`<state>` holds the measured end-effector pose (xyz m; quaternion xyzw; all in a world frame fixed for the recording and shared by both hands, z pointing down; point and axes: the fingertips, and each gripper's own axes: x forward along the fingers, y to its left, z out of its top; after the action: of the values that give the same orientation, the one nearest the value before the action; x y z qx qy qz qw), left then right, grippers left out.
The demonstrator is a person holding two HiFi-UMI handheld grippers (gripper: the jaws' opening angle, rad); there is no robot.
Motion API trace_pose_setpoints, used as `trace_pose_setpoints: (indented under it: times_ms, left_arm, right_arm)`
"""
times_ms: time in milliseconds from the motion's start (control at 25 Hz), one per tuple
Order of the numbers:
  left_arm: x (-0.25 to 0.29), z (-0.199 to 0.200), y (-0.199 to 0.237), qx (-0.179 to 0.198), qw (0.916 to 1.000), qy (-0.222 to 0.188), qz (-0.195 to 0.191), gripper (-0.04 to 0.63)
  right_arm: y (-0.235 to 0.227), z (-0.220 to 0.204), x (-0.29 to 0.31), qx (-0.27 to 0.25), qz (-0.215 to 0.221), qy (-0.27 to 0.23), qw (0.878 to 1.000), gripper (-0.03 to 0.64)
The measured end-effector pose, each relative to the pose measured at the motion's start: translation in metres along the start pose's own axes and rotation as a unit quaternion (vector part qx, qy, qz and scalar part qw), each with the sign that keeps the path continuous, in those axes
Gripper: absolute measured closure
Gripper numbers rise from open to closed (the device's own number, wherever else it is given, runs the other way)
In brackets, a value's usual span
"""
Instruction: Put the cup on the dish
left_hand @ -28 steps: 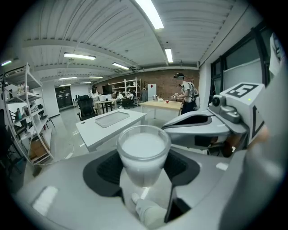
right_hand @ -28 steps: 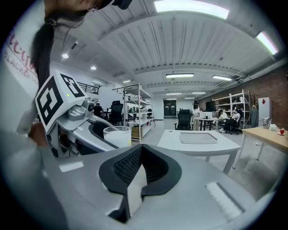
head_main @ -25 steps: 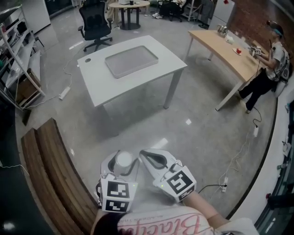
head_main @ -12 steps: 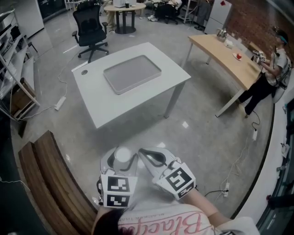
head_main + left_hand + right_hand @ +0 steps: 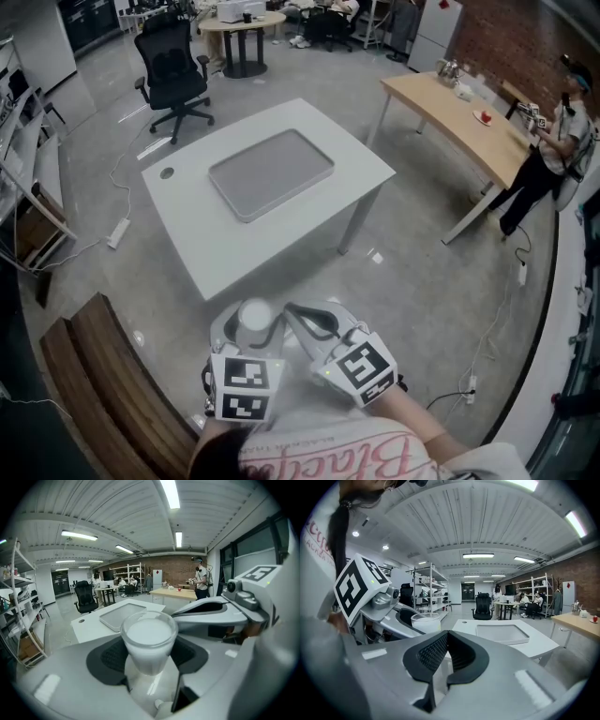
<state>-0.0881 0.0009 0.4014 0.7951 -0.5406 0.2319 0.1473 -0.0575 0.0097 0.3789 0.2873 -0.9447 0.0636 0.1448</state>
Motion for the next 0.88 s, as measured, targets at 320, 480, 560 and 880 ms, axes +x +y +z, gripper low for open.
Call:
trace_pose_setpoints:
  times_ms: [320, 480, 560, 880]
  left_arm:
    - [0.040, 0.019, 0.012, 0.008, 0.9998, -0.003, -0.016, 0.337]
    - [0.064, 0.032, 0.023, 0.007, 0.9998, -0.007, -0.015, 0.337]
    - [0.076, 0.040, 0.031, 0.005, 0.9999, -0.009, -0.012, 0.336]
    - [0.140, 0.069, 0.062, -0.015, 0.9998, -0.010, 0.007, 0.337]
  right_arm:
    - [-0.039, 0.001, 0.020, 0.020, -0.026, 0.007, 0.999, 0.616]
    - [-0.062, 0.003, 0.034, 0.019, -0.031, 0.008, 0.999, 0.616]
    - [-0.074, 0.005, 0.043, 0.020, -0.028, 0.010, 0.999, 0.616]
    - [-0.135, 0.020, 0.087, 0.001, -0.009, 0.018, 1.000, 0.615]
